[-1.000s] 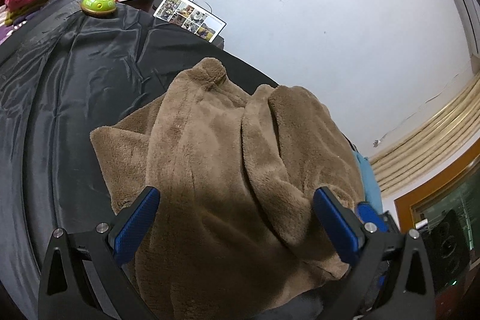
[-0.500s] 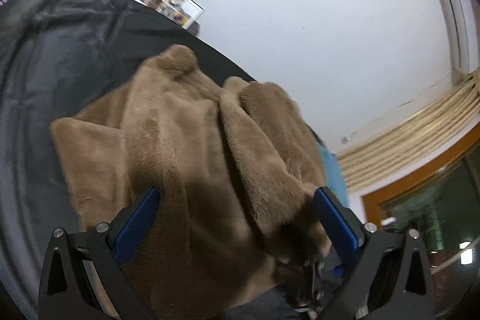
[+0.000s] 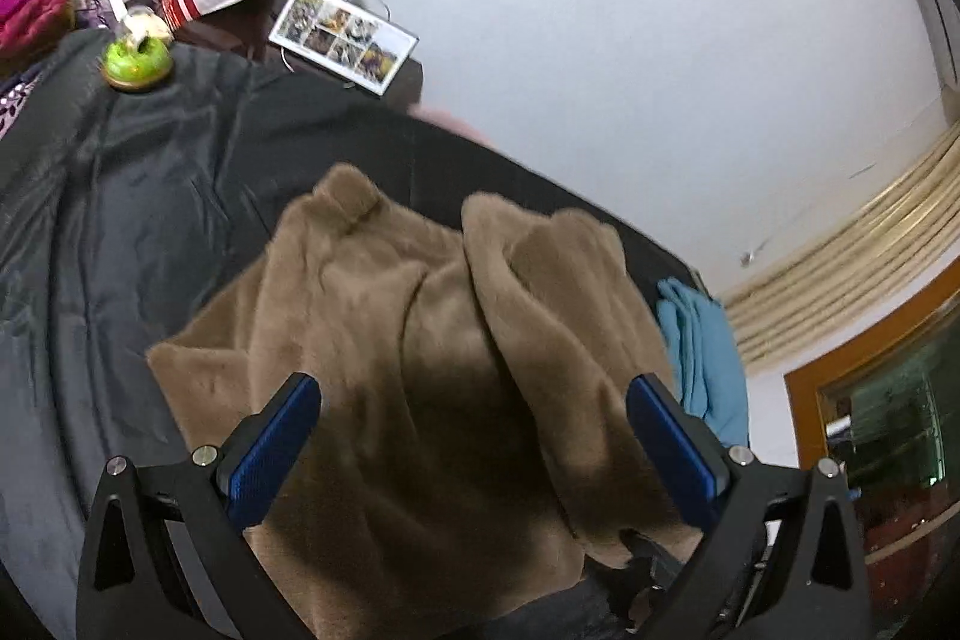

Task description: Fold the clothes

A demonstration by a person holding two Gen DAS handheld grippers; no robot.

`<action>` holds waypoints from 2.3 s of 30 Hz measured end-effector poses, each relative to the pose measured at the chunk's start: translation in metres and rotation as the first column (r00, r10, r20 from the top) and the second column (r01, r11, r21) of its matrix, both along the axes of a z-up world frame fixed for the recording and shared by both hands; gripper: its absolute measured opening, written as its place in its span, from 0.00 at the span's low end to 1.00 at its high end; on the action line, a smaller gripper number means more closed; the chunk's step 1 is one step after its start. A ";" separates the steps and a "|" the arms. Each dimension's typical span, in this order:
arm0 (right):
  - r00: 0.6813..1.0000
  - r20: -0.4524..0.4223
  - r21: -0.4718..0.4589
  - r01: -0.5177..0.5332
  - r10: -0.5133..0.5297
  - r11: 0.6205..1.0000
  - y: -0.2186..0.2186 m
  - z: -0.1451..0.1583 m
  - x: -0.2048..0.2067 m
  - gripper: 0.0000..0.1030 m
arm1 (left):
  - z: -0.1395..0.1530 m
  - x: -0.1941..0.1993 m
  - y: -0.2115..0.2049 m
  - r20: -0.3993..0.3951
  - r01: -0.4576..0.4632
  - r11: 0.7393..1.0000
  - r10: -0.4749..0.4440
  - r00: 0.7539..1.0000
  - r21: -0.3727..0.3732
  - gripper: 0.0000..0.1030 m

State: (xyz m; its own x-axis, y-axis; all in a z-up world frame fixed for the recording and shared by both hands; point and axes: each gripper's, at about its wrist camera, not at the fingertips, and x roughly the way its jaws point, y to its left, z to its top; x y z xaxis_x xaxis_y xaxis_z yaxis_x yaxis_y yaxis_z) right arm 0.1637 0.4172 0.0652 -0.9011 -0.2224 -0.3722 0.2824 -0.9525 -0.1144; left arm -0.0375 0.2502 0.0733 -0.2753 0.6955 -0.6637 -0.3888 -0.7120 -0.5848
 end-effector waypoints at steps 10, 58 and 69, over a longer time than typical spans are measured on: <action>1.000 -0.011 0.024 -0.025 0.025 0.999 -0.006 -0.002 0.002 0.34 | -0.032 -0.010 0.071 0.172 0.190 0.981 -0.194 0.966 0.040 0.99; 0.948 0.176 0.248 -0.304 0.265 0.920 -0.118 -0.040 -0.019 0.57 | -0.099 -0.055 -0.042 0.055 -0.013 1.000 0.012 0.998 0.012 0.70; 0.959 0.111 0.027 -0.264 0.260 0.964 -0.058 -0.010 0.023 0.72 | -0.048 -0.013 -0.061 -0.116 -0.112 0.989 0.101 0.988 -0.092 0.75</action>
State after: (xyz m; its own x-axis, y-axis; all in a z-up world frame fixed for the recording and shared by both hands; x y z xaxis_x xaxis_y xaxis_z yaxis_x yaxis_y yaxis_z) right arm 0.1866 0.3595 0.0555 -0.7687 -0.4277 -0.4757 0.5338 -0.8386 -0.1086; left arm -0.0508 0.1897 0.0256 -0.4196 0.5914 -0.6886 -0.3663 -0.8044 -0.4677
